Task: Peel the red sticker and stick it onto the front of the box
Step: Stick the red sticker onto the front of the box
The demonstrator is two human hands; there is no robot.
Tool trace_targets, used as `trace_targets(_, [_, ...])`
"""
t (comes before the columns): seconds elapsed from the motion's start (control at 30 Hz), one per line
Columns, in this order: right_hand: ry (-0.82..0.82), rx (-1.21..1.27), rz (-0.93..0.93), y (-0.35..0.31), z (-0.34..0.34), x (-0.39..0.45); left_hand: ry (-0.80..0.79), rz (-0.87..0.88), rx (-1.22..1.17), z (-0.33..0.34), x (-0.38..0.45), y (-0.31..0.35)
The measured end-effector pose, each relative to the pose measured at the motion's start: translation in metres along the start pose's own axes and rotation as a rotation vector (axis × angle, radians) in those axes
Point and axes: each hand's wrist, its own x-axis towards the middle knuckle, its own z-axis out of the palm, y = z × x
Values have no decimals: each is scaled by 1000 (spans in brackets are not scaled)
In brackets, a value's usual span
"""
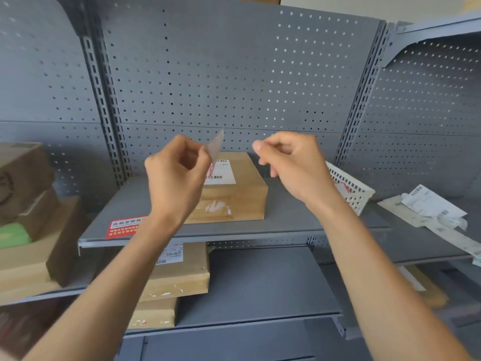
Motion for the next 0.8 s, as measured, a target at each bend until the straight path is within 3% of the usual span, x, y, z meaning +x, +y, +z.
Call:
trace_targets(0.33, [-19,87,20,-8,45,3,67,453,238,12,-9,-13])
trace_targets(0.53, [-28,100,46,-8,45,3,55,593,268,7,-9,-21])
trace_targets(0.63, [-27,83,43,-6,44,2,-47,504,220,2,-10,-21])
trace_targets(0.8, [-19,52,56,3,37,0,-102,121,109,-12,-8,-19])
